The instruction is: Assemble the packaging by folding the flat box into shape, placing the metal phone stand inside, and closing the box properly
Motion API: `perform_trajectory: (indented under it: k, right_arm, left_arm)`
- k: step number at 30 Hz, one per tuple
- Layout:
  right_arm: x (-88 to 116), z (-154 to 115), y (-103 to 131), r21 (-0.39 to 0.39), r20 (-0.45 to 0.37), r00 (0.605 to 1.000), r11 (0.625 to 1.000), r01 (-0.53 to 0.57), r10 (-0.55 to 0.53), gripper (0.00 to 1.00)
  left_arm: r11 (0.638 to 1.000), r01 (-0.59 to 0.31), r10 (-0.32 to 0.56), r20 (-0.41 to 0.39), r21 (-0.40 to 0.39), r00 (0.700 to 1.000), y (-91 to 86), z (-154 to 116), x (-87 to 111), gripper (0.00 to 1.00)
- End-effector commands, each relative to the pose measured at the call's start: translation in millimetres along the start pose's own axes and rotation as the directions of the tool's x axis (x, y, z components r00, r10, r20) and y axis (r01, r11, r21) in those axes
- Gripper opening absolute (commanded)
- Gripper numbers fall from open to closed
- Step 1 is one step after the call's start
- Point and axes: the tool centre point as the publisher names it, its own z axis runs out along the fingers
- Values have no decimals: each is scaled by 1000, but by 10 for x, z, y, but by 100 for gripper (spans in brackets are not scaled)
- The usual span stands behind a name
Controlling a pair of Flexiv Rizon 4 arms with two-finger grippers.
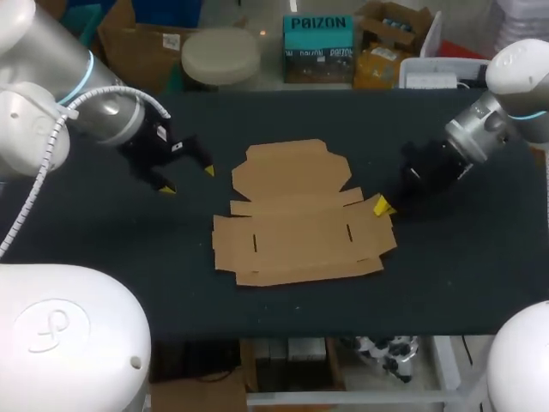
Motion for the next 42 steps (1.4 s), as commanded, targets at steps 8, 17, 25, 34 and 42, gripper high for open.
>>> perform_trajectory:
  k: [8,17,25,34,42]
  right_arm:
    - [-3,-6,-15,3,3,1000,1000,6,-6,100]
    - [15,-199,13,59,54,998,997,38,-42,100]
    - [62,-438,114,99,105,990,991,87,-97,92]
    - [52,-805,116,48,200,963,984,174,-180,49]
    - [87,-1171,78,-2,299,920,964,267,-254,0]
  left_arm:
    - [1000,2,-2,10,-8,1000,-7,-4,-14,100]
    - [1000,-15,15,17,-5,1000,-5,-2,20,100]
    - [999,-47,47,29,2,998,19,-6,34,100]
    - [1000,-19,18,43,13,999,61,-20,47,100]
    - [999,-17,15,64,30,998,62,-114,133,53]
